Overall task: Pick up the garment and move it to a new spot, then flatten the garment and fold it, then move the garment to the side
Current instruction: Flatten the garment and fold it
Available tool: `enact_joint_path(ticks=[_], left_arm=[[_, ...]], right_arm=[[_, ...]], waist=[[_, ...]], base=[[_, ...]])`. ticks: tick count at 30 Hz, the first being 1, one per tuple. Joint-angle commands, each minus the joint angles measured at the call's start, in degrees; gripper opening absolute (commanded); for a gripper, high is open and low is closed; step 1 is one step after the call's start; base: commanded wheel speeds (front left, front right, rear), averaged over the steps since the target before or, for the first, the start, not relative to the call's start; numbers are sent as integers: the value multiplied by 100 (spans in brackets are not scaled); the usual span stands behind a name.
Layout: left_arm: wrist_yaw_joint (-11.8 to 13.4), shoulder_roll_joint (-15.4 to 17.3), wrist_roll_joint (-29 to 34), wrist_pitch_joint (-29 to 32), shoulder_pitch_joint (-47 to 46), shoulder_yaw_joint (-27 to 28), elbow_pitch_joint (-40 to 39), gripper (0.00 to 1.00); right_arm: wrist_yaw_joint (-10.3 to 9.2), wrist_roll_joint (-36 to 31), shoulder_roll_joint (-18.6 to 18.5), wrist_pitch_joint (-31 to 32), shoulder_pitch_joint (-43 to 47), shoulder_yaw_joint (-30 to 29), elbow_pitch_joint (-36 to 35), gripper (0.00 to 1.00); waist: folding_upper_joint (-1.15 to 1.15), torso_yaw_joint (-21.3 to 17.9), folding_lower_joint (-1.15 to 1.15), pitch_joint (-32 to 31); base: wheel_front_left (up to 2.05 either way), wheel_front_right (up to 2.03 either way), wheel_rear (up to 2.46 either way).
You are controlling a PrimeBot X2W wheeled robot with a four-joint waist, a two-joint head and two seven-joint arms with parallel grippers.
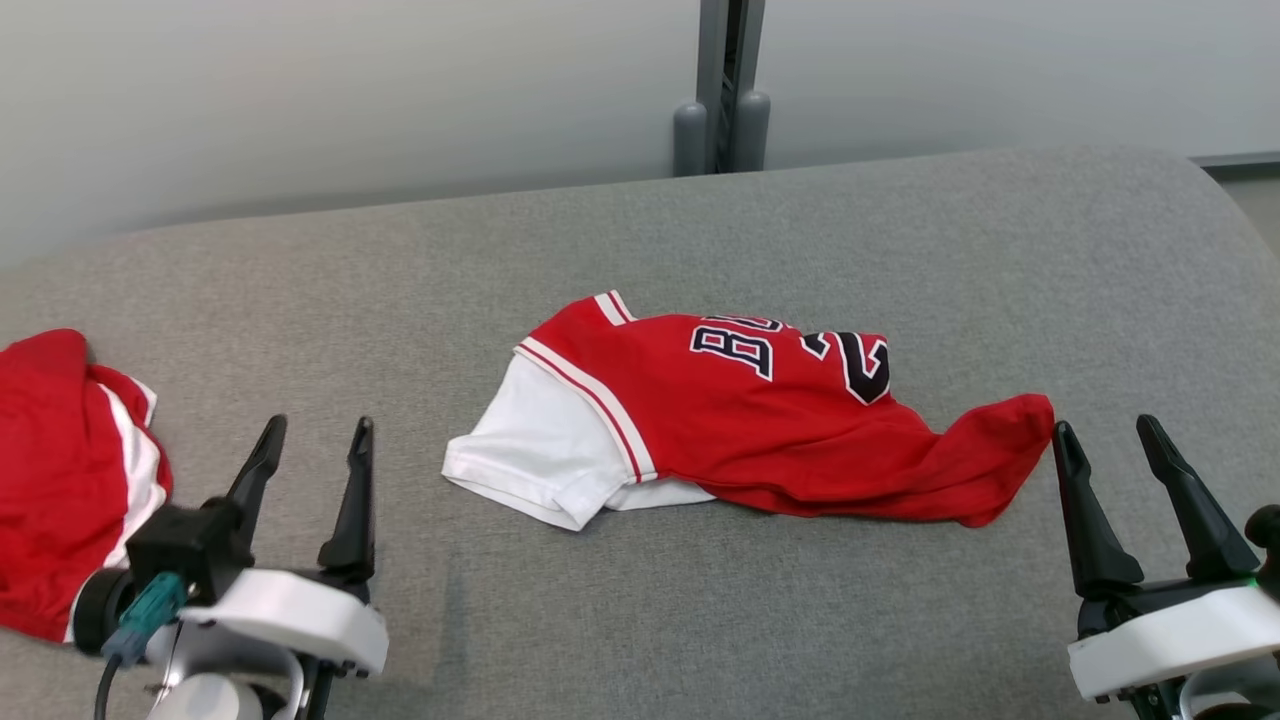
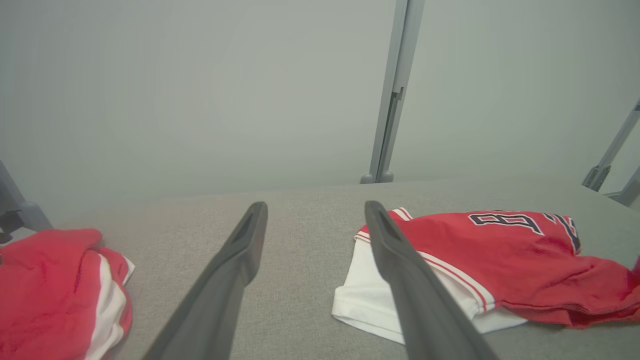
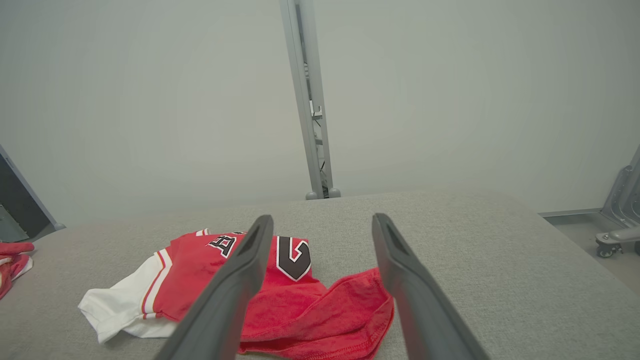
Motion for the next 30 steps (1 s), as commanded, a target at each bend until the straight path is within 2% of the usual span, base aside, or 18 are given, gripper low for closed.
enact_joint_path(ticks=[1,9,15,22,23,24,25,30], left_arm=[[-73,-6,41,44,-179,-43,73,100],[-691,-257,-296,606,-930,-405,1281,100],[-1074,-404,-776,1025,-1217,-381,2281,100],[-1328,-439,-948,1143,-1474,-366,2872,100],[-1347,-445,-935,1070,-1502,-358,2902,56],[-1366,-452,-927,1018,-1523,-347,2940,20],[-1358,-455,-911,969,-1550,-344,2976,0],[-1422,-492,-874,875,-1681,-396,3121,0]], right_arm=[[1,41,-6,14,-69,-10,-30,100],[1,101,-2,-73,-247,102,69,100],[1,187,-1,-199,-340,145,211,100],[1,234,-2,-274,-408,131,346,100],[1,240,-1,-279,-424,112,362,100],[1,243,-2,-276,-445,79,393,100],[1,224,-3,-255,-464,26,435,100],[1,208,-40,-154,-652,-252,768,100]], waist=[[0,-84,0,96],[0,-474,0,497],[0,-672,0,750],[0,-717,0,910],[0,-710,0,922],[0,-703,0,928],[0,-693,0,933],[0,-615,0,964]], base=[[0,0,0],[0,0,0],[0,0,0],[0,0,0],[0,0,0],[0,0,0],[0,0,0],[0,0,0]])
